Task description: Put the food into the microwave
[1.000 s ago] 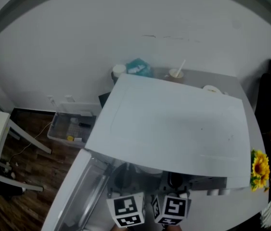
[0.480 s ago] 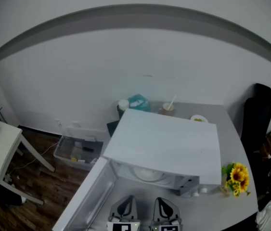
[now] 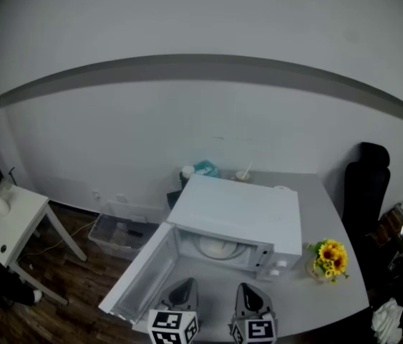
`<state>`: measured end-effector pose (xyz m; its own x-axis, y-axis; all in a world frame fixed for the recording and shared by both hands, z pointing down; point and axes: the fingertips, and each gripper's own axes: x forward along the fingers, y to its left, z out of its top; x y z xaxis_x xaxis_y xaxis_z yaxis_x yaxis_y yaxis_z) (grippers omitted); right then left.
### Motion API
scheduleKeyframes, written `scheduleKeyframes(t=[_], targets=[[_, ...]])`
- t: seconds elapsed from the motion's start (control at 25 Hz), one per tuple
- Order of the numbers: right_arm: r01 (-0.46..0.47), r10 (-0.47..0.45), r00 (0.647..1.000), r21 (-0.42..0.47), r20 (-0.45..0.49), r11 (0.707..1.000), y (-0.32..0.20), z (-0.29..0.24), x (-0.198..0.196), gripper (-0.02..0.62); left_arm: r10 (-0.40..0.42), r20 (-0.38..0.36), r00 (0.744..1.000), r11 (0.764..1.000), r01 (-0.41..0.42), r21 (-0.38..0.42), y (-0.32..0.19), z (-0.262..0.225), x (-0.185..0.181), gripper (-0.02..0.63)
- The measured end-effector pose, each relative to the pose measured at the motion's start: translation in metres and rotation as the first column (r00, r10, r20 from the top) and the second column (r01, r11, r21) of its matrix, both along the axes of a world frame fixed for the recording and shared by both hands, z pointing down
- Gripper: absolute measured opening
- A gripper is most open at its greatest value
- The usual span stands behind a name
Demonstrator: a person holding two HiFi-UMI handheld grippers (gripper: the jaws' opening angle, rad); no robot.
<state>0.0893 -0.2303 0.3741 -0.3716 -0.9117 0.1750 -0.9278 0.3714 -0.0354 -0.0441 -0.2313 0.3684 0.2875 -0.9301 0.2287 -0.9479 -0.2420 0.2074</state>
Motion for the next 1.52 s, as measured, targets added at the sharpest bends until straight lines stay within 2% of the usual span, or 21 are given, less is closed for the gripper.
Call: scheduleKeyframes(t=[0.44,1.52], targets=[[-0.012,0.012,1.000,0.015,0.021,1.000,0.006,-0.012,0.001,0.015,0.000,0.004,1.000,1.000,0.000,0.008,0.007,-0.007,0.006,0.009],[-0.049,0.050,0.998,0.043,-0.028,0.998,-0.007,-0.027,-0.006,0.014,0.018,0.028,0.999,0.999,-0.019,0.050,-0.008,-0.022,0.008,0.009]])
